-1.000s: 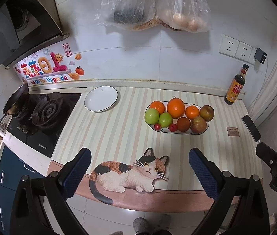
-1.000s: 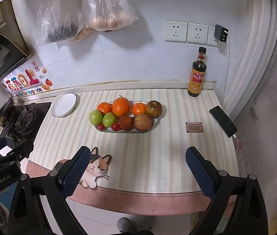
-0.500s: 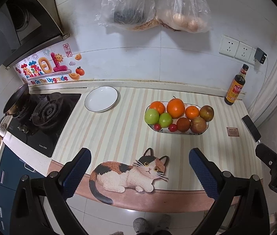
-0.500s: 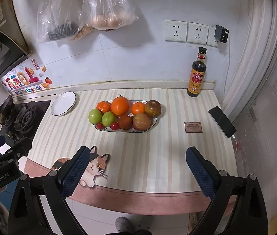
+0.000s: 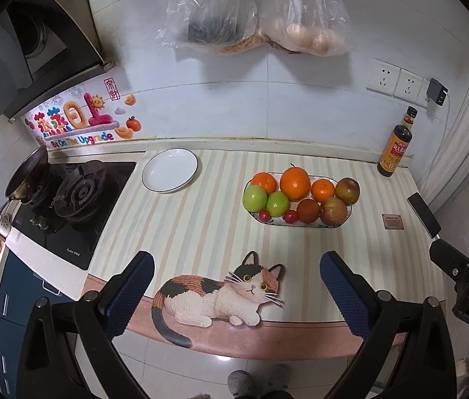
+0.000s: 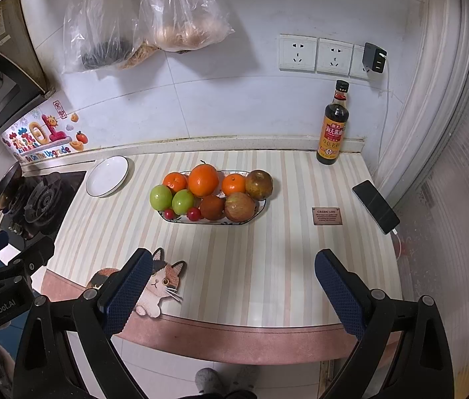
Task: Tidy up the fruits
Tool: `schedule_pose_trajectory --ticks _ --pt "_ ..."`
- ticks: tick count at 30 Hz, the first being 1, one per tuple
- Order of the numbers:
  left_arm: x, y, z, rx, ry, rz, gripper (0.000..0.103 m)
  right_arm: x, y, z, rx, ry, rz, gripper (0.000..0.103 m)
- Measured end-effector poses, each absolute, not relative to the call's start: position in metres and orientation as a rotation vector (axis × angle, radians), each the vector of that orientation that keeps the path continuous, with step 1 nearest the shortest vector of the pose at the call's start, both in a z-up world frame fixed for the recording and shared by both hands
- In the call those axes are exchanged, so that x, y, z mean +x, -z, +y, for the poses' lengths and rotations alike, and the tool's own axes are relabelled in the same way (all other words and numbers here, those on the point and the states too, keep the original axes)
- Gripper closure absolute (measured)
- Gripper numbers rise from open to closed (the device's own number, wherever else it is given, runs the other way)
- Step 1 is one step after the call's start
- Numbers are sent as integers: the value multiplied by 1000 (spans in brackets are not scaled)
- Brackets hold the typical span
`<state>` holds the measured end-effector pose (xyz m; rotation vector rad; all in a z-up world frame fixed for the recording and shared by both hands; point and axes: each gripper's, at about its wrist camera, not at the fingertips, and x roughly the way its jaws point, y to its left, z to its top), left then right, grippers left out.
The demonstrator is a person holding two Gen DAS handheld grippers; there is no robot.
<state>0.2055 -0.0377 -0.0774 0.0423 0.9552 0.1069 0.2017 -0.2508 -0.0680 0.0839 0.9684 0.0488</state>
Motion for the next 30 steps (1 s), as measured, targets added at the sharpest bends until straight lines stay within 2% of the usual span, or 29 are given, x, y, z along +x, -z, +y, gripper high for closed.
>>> schedule_pose_trajectory --ticks 30 --pt "203 70 -40 41 -96 945 1 198 60 -253 85 -62 953 3"
